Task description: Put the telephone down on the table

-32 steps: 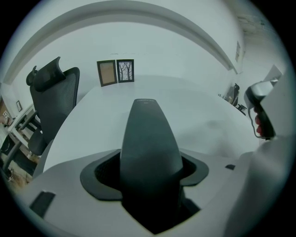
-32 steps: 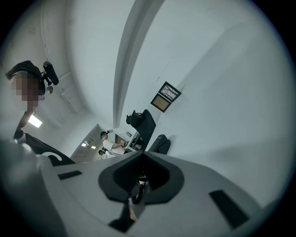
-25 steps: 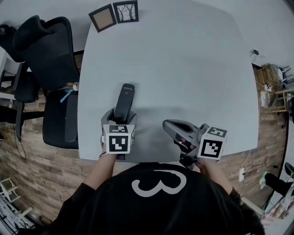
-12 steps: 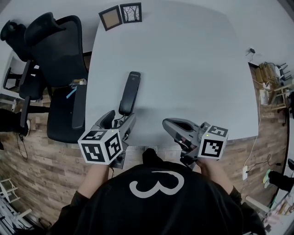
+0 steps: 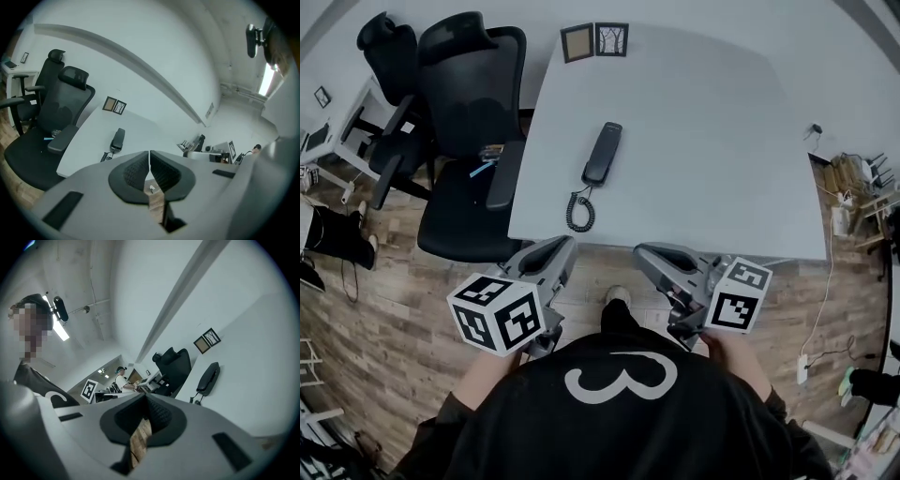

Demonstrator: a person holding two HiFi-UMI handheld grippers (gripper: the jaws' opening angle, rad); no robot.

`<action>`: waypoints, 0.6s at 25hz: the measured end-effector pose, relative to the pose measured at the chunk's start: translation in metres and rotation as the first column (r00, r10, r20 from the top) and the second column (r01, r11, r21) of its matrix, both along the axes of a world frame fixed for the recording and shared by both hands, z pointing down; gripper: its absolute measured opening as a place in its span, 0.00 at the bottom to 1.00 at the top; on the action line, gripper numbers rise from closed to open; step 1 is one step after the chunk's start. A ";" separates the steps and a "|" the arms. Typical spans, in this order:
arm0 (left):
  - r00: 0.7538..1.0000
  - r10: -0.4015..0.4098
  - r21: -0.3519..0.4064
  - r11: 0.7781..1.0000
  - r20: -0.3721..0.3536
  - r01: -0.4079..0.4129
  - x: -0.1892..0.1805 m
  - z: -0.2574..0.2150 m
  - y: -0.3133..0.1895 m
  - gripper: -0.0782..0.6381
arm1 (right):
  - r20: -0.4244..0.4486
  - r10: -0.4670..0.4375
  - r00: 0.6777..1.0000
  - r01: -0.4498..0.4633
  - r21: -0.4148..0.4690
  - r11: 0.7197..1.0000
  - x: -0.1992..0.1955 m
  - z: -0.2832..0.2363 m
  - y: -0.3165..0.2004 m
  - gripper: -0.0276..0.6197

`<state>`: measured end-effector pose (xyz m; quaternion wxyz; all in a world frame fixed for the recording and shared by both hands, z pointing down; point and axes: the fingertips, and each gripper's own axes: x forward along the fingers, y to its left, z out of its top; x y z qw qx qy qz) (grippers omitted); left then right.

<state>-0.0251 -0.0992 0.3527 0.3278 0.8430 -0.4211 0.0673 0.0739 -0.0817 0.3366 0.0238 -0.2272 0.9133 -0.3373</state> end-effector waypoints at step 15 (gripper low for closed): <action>0.985 0.167 0.147 0.976 -0.044 -0.159 -0.010 -0.036 0.132 0.13 | 0.021 -0.005 1.000 0.004 0.050 0.999 -0.037 -0.010 0.135 0.05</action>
